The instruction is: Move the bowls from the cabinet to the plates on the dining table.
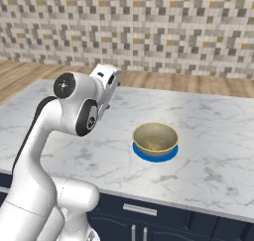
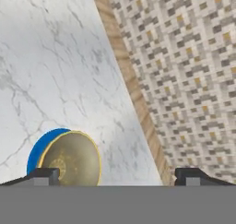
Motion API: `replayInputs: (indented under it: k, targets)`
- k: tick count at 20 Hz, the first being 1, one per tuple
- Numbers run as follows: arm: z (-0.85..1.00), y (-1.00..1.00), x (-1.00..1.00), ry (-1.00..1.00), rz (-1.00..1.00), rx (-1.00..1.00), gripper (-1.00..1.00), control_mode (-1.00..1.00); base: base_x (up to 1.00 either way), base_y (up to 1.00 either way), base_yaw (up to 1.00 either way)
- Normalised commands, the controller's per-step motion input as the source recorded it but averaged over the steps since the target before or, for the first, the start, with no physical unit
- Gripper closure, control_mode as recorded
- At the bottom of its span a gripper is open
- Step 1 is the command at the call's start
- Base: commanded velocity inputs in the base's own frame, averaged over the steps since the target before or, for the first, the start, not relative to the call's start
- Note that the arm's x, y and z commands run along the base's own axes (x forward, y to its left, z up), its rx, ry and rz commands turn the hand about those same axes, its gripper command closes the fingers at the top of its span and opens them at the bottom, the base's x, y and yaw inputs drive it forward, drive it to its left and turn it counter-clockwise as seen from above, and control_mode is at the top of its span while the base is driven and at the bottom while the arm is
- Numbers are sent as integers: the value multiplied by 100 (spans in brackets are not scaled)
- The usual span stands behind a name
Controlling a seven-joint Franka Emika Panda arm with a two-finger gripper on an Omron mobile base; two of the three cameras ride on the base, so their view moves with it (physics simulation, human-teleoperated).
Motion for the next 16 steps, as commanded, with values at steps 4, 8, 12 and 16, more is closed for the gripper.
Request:
replayInputs:
  k: [4,8,12,16]
  targets:
    - [49,34,-7,-18,0,1,-100,-100,0,0,0]
    - [37,35,0,-12,0,5,-100,-100,0,0,0]
    - [36,39,-5,-11,1,5,-100,-100,0,0,0]
    - [38,38,-14,-8,1,6,-100,-100,0,0,0]
